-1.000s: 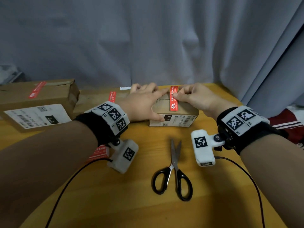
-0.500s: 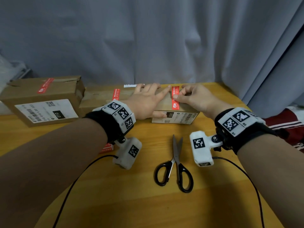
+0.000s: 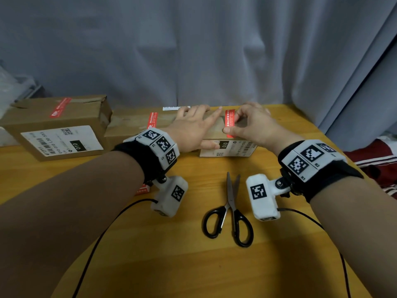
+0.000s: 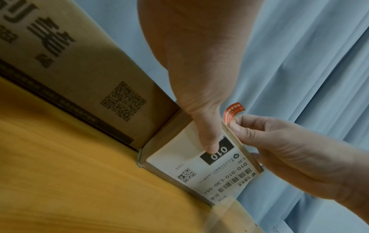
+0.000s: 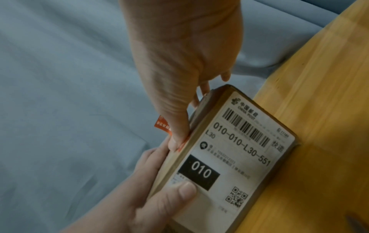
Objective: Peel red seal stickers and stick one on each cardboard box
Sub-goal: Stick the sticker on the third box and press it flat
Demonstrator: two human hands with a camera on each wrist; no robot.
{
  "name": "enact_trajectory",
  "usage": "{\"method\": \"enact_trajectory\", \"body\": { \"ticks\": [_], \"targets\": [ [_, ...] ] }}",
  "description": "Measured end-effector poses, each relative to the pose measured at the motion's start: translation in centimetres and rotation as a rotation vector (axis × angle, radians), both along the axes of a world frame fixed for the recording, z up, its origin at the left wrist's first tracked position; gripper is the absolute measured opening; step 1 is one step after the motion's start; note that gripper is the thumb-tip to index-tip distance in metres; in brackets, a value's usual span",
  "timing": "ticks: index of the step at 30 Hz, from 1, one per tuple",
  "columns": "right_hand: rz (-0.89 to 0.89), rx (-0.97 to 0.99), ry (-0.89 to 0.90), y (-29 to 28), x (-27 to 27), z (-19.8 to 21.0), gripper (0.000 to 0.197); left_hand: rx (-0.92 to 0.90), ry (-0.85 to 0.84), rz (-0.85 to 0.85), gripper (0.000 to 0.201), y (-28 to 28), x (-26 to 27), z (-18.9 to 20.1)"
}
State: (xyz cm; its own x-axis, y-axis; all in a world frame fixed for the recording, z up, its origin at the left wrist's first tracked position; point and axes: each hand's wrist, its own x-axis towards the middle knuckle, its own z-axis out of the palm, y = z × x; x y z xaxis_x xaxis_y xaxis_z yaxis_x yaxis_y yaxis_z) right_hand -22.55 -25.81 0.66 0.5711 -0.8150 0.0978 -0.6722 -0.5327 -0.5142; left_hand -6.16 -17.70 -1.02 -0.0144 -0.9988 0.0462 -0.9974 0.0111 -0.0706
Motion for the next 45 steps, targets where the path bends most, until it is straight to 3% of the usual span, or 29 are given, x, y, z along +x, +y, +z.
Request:
{"method": "enact_trajectory", "body": {
  "ticks": [4,8,14,21,25,28,36,39,45],
  "targets": [
    [-0.008,0.075,-0.037,0.0,-0.4,0.1,0.053,0.006,0.008,-0.001,0.095,0.1,-0.1,-0.2],
    [-0.074,0.107,-0.115,-0.5,0.0,-0.3,0.058,-0.040,0.020,-0.018,0.099,0.5,-0.2,-0.5],
    [-0.200,0.162,-0.254,-0.9,1.9,-0.6,0.049,-0.095,-0.003,-0.030,0.102,0.8,-0.4,-0.9],
    [-0.321,-0.085,-0.117,-1.8,2.6,0.1,0.033,-0.108,-0.030,-0.052,0.102,1.1,-0.4,-0.9],
    [-0.049,-0.304,-0.337,-1.8,1.3,-0.4,0.020,-0.110,-0.037,-0.045,0.103,0.9,-0.4,-0.9],
    [0.168,-0.456,-0.094,-1.1,0.4,-0.8,0.027,-0.105,-0.022,-0.031,0.103,0.8,-0.4,-0.8],
    [0.110,-0.399,0.228,-1.3,-0.2,-1.5,0.043,-0.093,-0.004,-0.005,0.101,0.8,-0.6,-0.5],
    [0.265,-0.529,0.177,-0.4,-0.6,-2.1,0.040,-0.066,0.010,0.020,0.099,0.5,-0.5,-0.5],
    [0.386,-0.500,0.066,0.0,-2.3,-3.1,0.048,0.005,0.060,0.095,0.101,-0.4,-0.1,0.0]
  ]
}}
